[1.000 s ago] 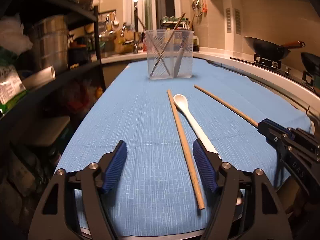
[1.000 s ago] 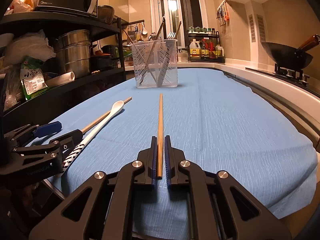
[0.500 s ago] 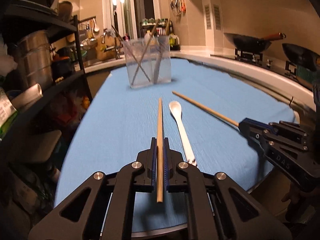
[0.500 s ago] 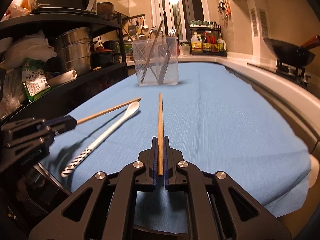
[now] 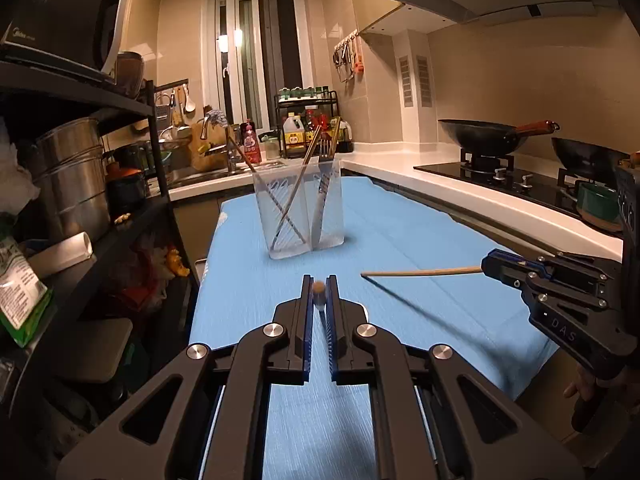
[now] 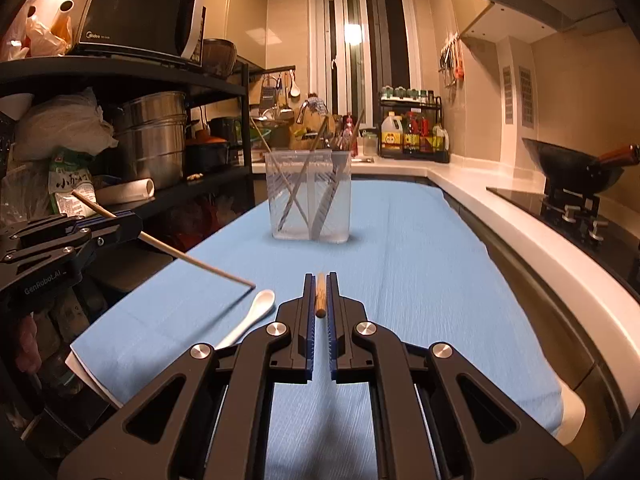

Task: Organize utensils
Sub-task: 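Lift both chopsticks and carry them toward the clear container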

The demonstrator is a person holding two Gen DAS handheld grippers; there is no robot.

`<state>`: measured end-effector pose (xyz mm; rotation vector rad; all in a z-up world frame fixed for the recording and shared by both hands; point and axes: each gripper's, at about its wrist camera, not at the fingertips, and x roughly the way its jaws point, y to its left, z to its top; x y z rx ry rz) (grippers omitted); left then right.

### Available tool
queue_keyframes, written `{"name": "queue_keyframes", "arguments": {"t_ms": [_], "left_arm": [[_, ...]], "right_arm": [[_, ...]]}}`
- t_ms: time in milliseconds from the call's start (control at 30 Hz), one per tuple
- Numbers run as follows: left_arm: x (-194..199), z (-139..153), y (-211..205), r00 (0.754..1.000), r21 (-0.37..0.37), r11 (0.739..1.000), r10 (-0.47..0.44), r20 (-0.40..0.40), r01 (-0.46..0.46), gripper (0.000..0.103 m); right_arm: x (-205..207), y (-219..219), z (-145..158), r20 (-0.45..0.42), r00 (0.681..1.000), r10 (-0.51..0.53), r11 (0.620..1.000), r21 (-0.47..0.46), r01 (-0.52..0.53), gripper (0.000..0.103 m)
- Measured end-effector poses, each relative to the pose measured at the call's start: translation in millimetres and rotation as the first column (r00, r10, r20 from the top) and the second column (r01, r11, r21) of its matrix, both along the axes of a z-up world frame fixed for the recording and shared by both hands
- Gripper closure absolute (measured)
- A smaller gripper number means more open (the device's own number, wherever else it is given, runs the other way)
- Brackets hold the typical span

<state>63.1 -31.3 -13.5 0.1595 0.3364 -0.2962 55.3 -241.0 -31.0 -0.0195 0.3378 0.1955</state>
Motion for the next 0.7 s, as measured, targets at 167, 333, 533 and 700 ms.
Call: {"name": "queue_keyframes", "arguments": {"t_ms": [167, 333, 533, 700], "left_arm": [[6.0, 21.4, -0.5, 0.998, 0.023, 0.999, -0.03, 0.053, 0.029, 0.097], [25.0, 41.0, 3.1, 0.998, -0.007, 0.999, -0.044, 0.04, 0.045, 0.097], [58.1, 59.9, 14.6, 0.999, -0.06, 0.998, -0.019, -0.035, 0.017, 0.097], [88.9, 87.2, 19.0, 0.997, -0.04, 0.999, -0.006, -0.079, 0.002, 0.097]], "right_arm": [[13.1, 4.1, 22.8, 0.028, 1.0, 0.01, 1.0, -0.004, -0.01, 0.097], [37.4, 6.2, 47.4, 0.03, 0.999, 0.012, 1.0, 0.015, -0.012, 0.097], [66.1, 11.2, 79.7, 0.02, 1.0, 0.016, 1.0, -0.012, -0.016, 0.097], [93.8, 9.4, 110.0, -0.006, 1.0, 0.012, 1.0, -0.016, -0.012, 0.097]]}}
